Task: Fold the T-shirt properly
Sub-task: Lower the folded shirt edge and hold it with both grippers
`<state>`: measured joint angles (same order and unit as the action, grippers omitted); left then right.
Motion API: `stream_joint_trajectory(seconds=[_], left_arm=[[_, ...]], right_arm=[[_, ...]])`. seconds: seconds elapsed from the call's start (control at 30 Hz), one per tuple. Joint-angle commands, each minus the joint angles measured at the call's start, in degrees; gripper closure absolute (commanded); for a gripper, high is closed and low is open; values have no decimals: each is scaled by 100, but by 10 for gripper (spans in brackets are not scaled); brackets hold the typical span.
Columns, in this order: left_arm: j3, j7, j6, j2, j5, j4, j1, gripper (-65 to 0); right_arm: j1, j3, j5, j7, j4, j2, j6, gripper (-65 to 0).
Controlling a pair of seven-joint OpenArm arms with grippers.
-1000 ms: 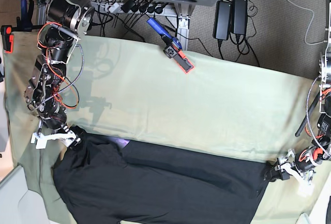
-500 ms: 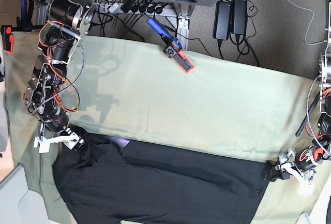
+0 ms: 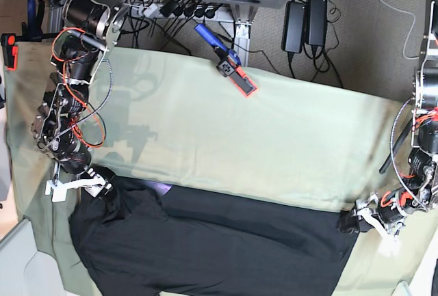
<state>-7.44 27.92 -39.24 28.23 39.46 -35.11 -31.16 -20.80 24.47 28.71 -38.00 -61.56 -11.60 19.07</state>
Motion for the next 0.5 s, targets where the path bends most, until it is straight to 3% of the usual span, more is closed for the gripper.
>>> stream_joint_trajectory(seconds=[0.0,0.1,0.33,0.47], left_arm=[[39,-214,116,149,13,-70,-203,-372],[39,-264,433,177,-249,-70,-214,-372],[39,-393,826,223,-586,-70,-214,-372],[39,-238,804,155,-435,-70,-210,-372]], right_arm=[[-153,4,85,74,-114,-63,286,-423],[-153,4,87,63,-114,-63,286,-423],[-149,4,85,39,-114,-61,293,-423],[-153,4,90,42,-114,-59,304,-423]])
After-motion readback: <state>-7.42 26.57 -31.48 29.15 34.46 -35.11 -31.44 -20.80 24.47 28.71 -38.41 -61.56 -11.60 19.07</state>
